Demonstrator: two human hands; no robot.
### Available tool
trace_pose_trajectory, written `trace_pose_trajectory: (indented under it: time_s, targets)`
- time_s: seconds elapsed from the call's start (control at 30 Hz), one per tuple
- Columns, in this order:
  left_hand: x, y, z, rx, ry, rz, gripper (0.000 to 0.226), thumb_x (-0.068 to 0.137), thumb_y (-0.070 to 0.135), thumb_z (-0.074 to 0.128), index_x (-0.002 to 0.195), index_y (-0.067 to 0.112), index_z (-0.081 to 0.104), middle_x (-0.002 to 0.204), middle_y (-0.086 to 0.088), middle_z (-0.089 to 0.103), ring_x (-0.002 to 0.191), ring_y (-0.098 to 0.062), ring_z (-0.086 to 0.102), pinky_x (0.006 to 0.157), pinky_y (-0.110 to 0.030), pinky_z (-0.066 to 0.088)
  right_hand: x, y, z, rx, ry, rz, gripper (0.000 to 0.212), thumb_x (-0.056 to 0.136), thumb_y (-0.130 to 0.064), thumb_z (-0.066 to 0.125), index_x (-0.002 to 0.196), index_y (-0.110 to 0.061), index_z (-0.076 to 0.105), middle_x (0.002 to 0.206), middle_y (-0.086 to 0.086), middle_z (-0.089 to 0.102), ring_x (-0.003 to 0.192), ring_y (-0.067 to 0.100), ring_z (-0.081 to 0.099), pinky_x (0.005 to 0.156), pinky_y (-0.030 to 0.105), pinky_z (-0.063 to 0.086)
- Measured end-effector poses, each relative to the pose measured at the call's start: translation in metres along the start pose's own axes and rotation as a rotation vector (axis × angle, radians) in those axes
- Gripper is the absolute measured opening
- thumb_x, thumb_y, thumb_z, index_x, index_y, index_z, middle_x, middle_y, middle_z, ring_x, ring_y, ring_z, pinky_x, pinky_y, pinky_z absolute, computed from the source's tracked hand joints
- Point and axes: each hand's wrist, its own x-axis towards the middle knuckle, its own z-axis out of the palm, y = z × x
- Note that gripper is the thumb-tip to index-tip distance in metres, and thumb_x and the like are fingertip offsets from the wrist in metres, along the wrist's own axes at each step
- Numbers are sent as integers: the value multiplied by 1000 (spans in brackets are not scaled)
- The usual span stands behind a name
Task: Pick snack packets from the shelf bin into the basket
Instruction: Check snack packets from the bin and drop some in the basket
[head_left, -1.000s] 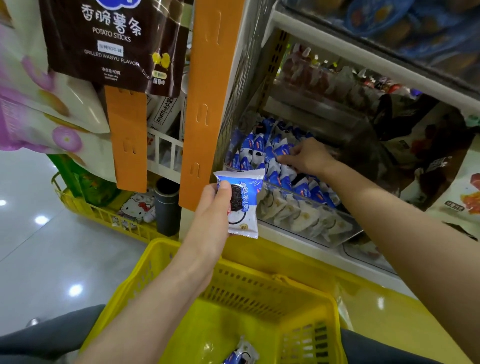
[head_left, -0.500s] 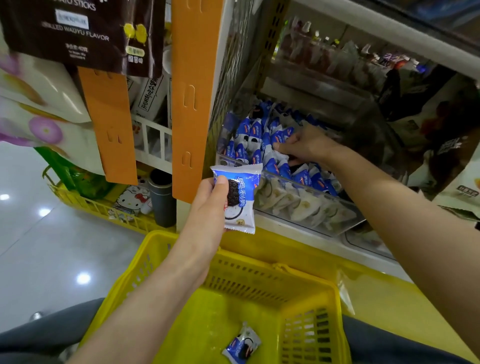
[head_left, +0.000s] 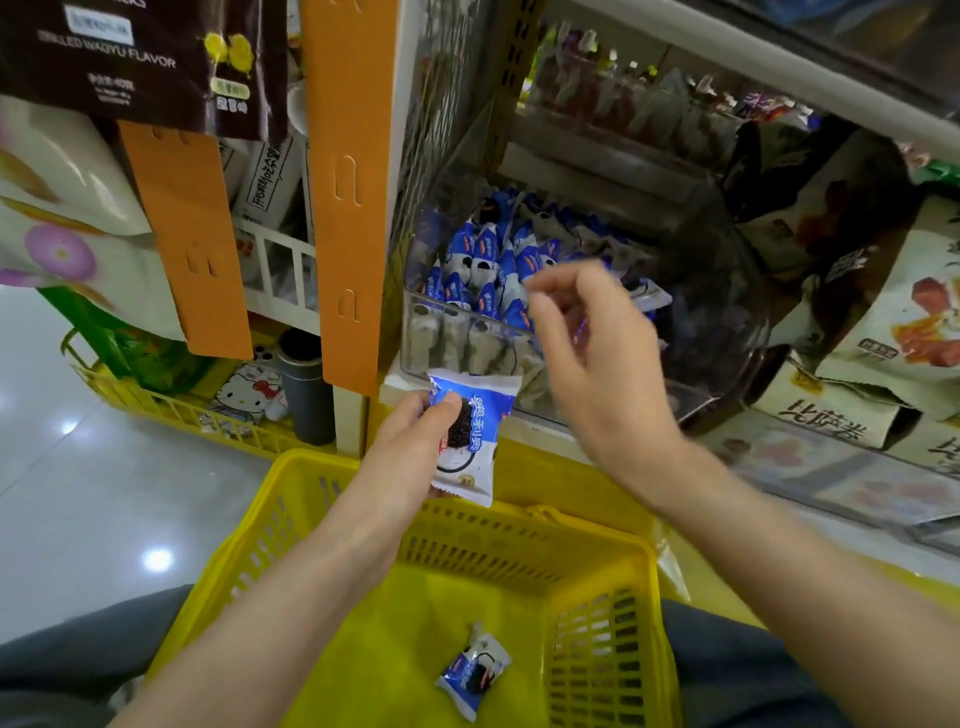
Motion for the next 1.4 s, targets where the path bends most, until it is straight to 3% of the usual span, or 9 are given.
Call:
trace_pose_trajectory:
  time_s: [0.13, 0.27, 0.5, 0.63, 0.8, 1.03, 1.2, 1.3, 1.4]
  targets:
    - [-7, -14, -1, 96, -24, 0, 18, 97, 31, 41, 92, 22, 56, 71, 12, 70, 66, -5, 63, 65, -27, 42, -57, 0, 8, 57, -68, 65, 11, 92, -22, 48, 102, -23, 53, 86, -19, 49, 78, -3, 48, 71, 9, 38]
    - [-10, -29, -3, 139, -42, 18, 20, 97, 26, 42, 83, 20, 55, 71, 10, 67, 64, 0, 61, 60, -20, 43, -91, 13, 21, 144, -323, 471, 29, 93, -29, 51, 118, -17, 47, 110, -4, 55, 95, 8, 53, 85, 22, 44]
    - [-9, -55, -3, 267, -88, -19, 14, 95, 16, 47, 86, 19, 56, 81, 1, 67, 72, -8, 62, 70, -27, 46, -118, 19, 22, 625, -412, 901, 14, 94, -18, 50, 98, -13, 62, 86, 0, 66, 61, -1, 60, 57, 15, 50]
    - [-11, -65, -1, 333, -95, -53, 19, 93, 9, 48, 79, 20, 51, 63, 9, 61, 54, -3, 56, 56, -22, 42, -125, 20, 21, 709, -441, 1058, 11, 94, -15, 51, 86, -17, 59, 80, 0, 65, 59, 3, 60, 55, 14, 50]
    - [-19, -64, 2, 336, -120, -81, 12, 91, 16, 51, 81, 11, 54, 68, -1, 60, 61, -10, 54, 57, -23, 39, -132, 23, 22, 669, -457, 999, 13, 94, -22, 50, 89, -15, 59, 73, 0, 61, 52, 0, 55, 51, 12, 45]
    - [-26, -67, 5, 288, -104, -78, 32, 96, 20, 46, 64, 17, 42, 44, 13, 51, 41, 2, 49, 40, -11, 34, -137, 26, 21, 359, -388, 679, 10, 84, -23, 65, 76, -21, 60, 72, 11, 65, 56, 6, 51, 57, 27, 42]
    - [-23, -71, 6, 184, -85, -243, 21, 95, 27, 48, 81, 15, 57, 74, 0, 68, 64, -8, 66, 56, -22, 48, -137, 27, 19, 93, -377, 368, 8, 84, -22, 66, 79, -23, 60, 75, -10, 58, 67, 6, 52, 56, 12, 37]
    - [-20, -73, 8, 169, -97, -268, 18, 92, 30, 52, 99, 16, 60, 92, -4, 70, 81, -15, 67, 77, -32, 51, -135, 32, 18, 127, -340, 428, 8, 86, -20, 64, 78, -19, 60, 65, -11, 56, 58, 7, 51, 54, 17, 39]
    - [-26, -73, 10, 236, -152, -238, 23, 86, 22, 63, 104, 14, 53, 90, -4, 67, 70, -11, 65, 63, -27, 55, -126, 39, 16, 332, -285, 734, 15, 90, -12, 56, 76, -16, 54, 66, 1, 61, 50, 9, 58, 54, 29, 51]
